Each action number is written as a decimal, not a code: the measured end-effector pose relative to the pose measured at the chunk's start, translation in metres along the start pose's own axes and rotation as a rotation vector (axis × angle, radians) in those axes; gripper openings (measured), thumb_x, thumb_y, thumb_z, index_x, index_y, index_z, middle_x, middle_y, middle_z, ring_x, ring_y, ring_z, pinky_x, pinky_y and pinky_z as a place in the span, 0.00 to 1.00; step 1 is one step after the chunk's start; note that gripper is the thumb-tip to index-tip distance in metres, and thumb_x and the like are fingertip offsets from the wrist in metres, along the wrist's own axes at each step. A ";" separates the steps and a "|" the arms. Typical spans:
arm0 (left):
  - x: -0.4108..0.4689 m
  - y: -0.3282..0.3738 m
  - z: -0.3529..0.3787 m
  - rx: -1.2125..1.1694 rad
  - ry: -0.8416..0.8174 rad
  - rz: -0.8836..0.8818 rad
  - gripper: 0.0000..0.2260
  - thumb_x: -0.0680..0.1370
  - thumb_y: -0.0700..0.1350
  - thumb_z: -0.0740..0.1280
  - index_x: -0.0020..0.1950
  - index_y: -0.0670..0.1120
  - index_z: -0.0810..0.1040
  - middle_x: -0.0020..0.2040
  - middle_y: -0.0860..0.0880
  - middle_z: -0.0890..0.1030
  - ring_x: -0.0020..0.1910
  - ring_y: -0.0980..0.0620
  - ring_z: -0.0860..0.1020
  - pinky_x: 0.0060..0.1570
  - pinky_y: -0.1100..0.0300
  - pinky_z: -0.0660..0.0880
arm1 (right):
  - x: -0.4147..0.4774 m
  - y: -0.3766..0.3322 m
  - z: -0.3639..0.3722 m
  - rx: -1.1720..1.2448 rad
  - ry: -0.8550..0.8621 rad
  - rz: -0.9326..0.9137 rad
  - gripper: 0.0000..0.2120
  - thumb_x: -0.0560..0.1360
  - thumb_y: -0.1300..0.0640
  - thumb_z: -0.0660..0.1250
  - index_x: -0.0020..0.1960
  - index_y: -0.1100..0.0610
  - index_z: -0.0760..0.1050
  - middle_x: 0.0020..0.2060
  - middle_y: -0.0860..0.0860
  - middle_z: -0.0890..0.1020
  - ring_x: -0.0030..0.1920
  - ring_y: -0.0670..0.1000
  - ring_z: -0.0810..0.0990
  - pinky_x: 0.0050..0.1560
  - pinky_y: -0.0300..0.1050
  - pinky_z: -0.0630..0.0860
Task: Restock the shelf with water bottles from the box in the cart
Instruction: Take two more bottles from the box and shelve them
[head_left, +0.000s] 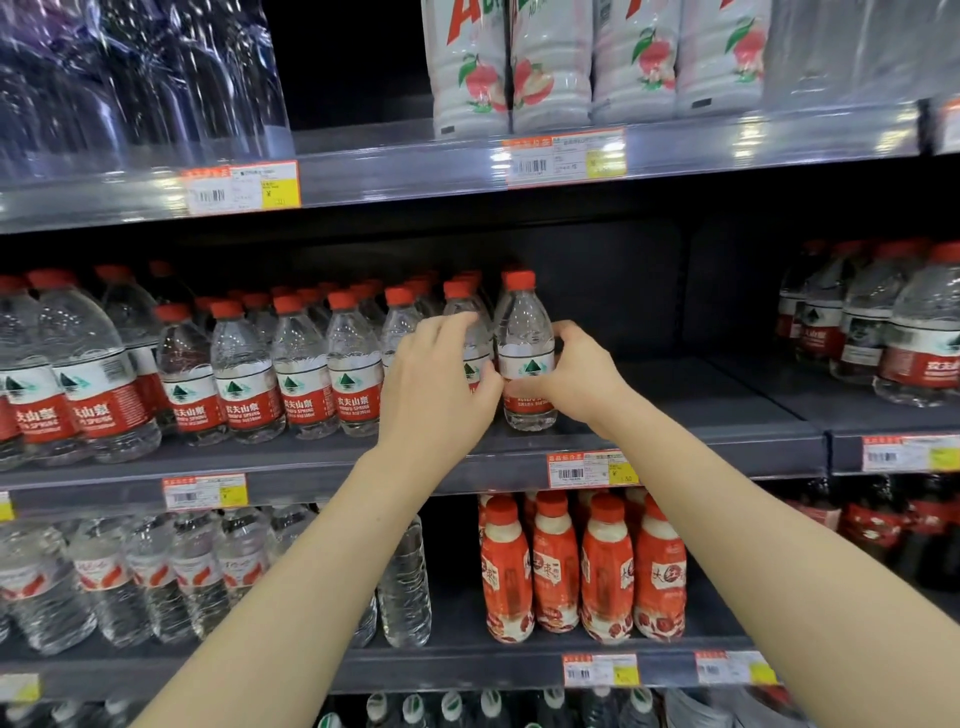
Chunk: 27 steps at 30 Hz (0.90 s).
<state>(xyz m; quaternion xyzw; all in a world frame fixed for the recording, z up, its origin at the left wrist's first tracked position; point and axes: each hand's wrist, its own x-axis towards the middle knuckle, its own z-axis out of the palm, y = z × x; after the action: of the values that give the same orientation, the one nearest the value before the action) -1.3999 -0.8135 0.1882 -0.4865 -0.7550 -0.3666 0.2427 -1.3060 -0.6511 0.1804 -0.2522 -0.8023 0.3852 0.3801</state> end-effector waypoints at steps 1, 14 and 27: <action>-0.001 -0.002 -0.001 0.010 -0.002 -0.001 0.25 0.82 0.48 0.67 0.79 0.48 0.70 0.76 0.48 0.74 0.75 0.45 0.70 0.73 0.49 0.69 | 0.001 0.003 0.003 -0.003 0.002 0.008 0.38 0.64 0.55 0.84 0.69 0.52 0.70 0.52 0.45 0.81 0.52 0.47 0.82 0.49 0.42 0.80; -0.008 -0.011 0.008 0.165 -0.052 -0.010 0.29 0.82 0.50 0.66 0.83 0.47 0.66 0.82 0.40 0.67 0.80 0.38 0.65 0.79 0.43 0.62 | 0.018 0.014 0.016 -0.031 0.063 0.057 0.39 0.65 0.54 0.83 0.70 0.53 0.68 0.51 0.46 0.80 0.50 0.48 0.81 0.48 0.42 0.78; -0.012 -0.022 0.014 0.198 -0.076 -0.005 0.32 0.81 0.50 0.67 0.84 0.48 0.62 0.84 0.42 0.63 0.83 0.40 0.59 0.81 0.45 0.56 | 0.029 0.015 0.025 -0.056 0.066 0.085 0.38 0.68 0.55 0.82 0.72 0.54 0.66 0.59 0.52 0.81 0.53 0.50 0.79 0.52 0.45 0.78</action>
<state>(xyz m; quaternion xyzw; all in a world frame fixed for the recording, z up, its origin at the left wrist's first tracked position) -1.4149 -0.8146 0.1635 -0.4719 -0.7973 -0.2721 0.2601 -1.3411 -0.6330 0.1699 -0.3091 -0.7883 0.3699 0.3825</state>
